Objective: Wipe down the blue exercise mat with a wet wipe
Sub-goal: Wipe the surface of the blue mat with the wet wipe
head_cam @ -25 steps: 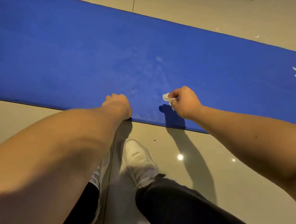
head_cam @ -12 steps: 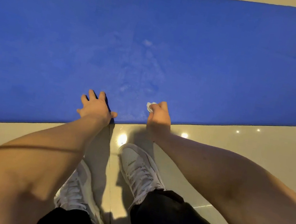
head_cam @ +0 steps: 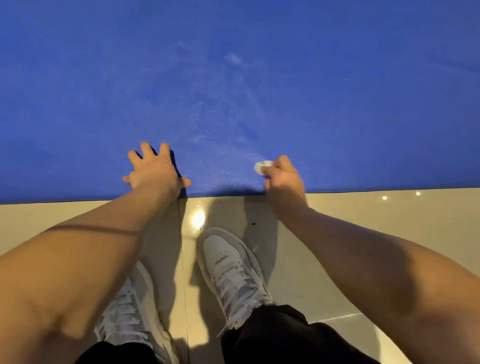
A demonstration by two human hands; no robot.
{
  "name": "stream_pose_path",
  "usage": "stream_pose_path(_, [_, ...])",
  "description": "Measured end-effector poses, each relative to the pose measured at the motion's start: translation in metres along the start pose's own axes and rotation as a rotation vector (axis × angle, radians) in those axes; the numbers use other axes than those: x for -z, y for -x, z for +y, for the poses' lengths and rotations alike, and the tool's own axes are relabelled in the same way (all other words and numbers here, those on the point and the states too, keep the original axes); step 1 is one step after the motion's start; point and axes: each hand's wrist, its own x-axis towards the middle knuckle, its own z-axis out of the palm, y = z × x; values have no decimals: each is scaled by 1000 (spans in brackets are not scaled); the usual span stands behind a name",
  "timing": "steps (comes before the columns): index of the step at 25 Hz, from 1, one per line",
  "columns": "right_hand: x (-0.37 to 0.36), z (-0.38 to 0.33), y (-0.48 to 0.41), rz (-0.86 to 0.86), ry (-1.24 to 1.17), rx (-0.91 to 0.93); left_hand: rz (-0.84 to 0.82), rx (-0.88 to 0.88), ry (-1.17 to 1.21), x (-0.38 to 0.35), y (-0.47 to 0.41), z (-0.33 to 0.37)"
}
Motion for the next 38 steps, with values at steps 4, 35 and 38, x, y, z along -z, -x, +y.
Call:
stream_pose_path(4, [-13,-3,-8,101,-38,-112,-15,-5,42,1,0,2])
stream_pose_path(35, [-14,-12,-50,18,96,176,-33,-24,-116,6,-12,18])
stream_pose_path(38, [6,15,-64,86,21,-51,-40,-27,-112,8,-9,20])
